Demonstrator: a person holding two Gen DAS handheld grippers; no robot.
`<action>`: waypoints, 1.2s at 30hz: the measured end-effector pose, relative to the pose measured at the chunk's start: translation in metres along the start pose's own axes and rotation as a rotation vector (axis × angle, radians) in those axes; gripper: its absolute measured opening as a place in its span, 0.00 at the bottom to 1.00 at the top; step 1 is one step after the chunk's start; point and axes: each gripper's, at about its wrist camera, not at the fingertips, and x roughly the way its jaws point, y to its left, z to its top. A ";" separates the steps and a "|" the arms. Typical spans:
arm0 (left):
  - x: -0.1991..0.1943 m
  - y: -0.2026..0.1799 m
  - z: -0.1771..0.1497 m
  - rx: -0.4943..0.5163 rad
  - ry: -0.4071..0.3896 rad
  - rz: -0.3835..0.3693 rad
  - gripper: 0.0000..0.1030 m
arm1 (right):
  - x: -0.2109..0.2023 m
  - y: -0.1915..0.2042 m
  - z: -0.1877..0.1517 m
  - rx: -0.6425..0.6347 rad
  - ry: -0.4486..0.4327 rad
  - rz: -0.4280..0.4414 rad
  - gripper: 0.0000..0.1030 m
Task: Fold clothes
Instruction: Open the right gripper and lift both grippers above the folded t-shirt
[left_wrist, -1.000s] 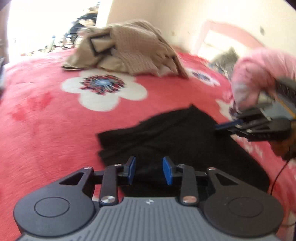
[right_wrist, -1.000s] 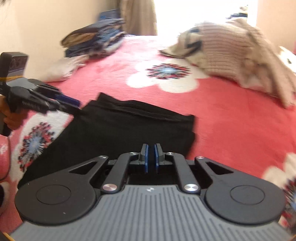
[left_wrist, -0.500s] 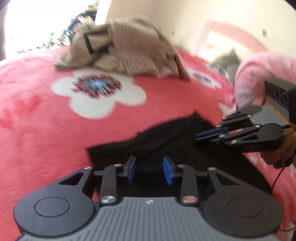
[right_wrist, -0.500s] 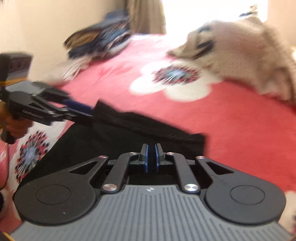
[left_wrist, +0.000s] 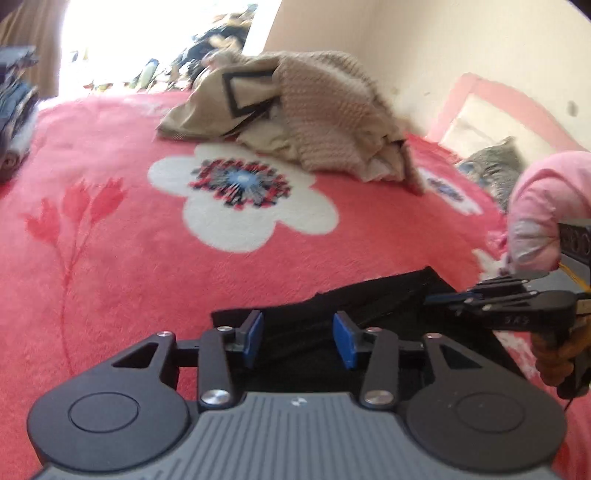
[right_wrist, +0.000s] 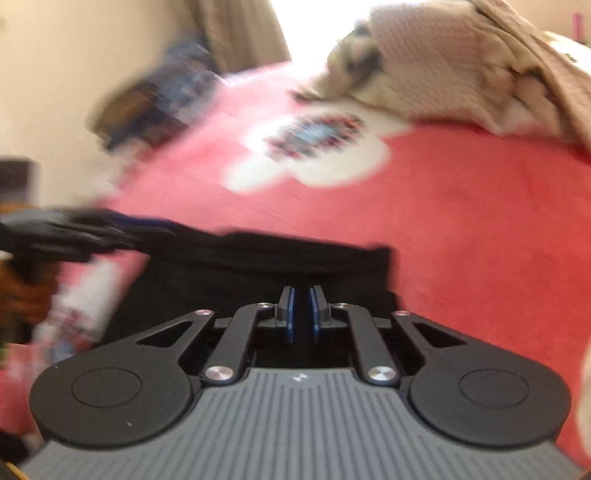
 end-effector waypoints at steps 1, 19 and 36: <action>-0.003 0.001 0.001 -0.014 -0.003 0.008 0.42 | -0.001 -0.004 0.001 0.022 -0.015 -0.022 0.04; -0.046 -0.058 -0.048 -0.052 0.200 -0.058 0.50 | -0.088 -0.002 -0.041 0.211 -0.032 -0.134 0.16; -0.057 -0.098 -0.067 0.065 0.272 0.091 0.51 | -0.107 0.071 -0.070 -0.004 -0.025 -0.220 0.11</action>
